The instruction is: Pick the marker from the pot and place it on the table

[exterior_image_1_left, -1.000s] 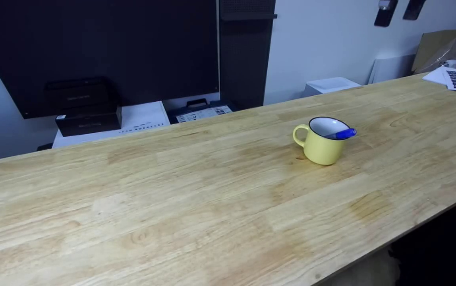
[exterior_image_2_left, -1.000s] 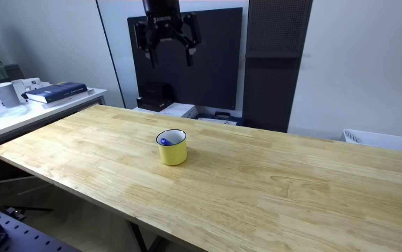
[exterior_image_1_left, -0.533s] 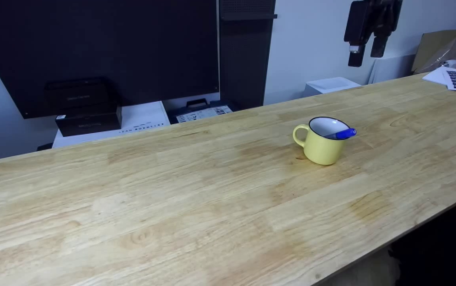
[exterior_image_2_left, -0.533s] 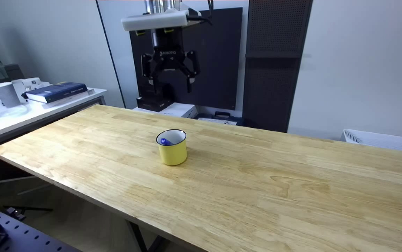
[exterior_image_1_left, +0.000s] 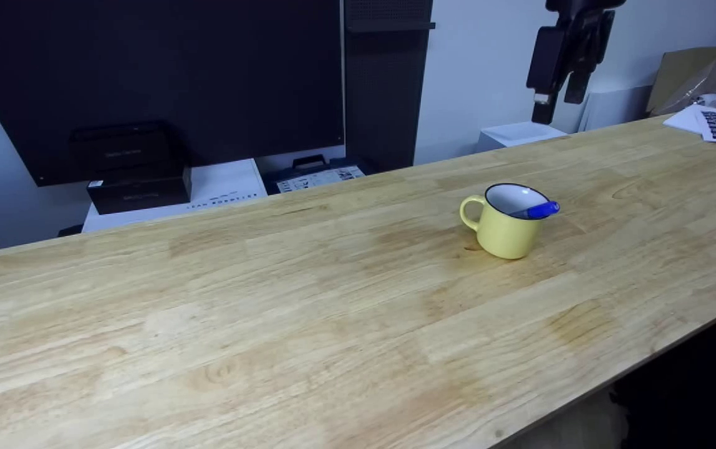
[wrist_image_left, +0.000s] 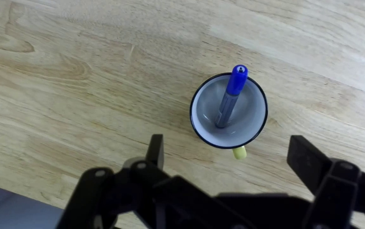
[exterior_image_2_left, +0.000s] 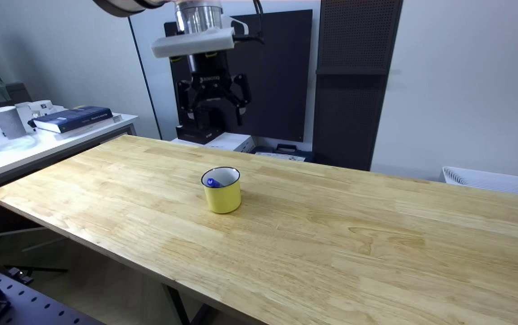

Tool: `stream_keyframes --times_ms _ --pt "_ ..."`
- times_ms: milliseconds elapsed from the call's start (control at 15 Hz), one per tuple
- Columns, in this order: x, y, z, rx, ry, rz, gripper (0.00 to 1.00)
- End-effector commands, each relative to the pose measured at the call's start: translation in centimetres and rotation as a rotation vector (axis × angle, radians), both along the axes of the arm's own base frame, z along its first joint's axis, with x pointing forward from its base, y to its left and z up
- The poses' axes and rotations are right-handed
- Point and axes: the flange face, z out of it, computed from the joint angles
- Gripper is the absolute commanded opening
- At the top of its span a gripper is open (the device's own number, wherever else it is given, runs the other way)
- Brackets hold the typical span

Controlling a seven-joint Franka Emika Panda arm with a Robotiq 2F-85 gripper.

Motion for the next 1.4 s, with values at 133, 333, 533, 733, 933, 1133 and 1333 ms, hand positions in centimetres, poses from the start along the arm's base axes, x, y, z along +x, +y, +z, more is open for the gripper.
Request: stream_keyframes --times_ms 133,333,533,733,933,1133,1333 --pt "-2.7 2.3 -3.7 -0.009 -0.043 0.032 1.00" --pt "-4.3 2.4 -6.1 0.002 -0.029 0.034 1.00" --pt "-5.7 2.2 -8.0 0.006 -0.011 0.033 1.00" --pt "-6.2 2.2 -9.4 0.006 0.006 0.030 1.00" --pt "-6.0 2.2 -10.2 0.005 0.017 0.030 1.00" --pt "-5.6 2.1 -10.7 0.005 0.024 0.030 1.00" --pt "-5.0 2.0 -11.0 0.006 0.029 0.029 1.00"
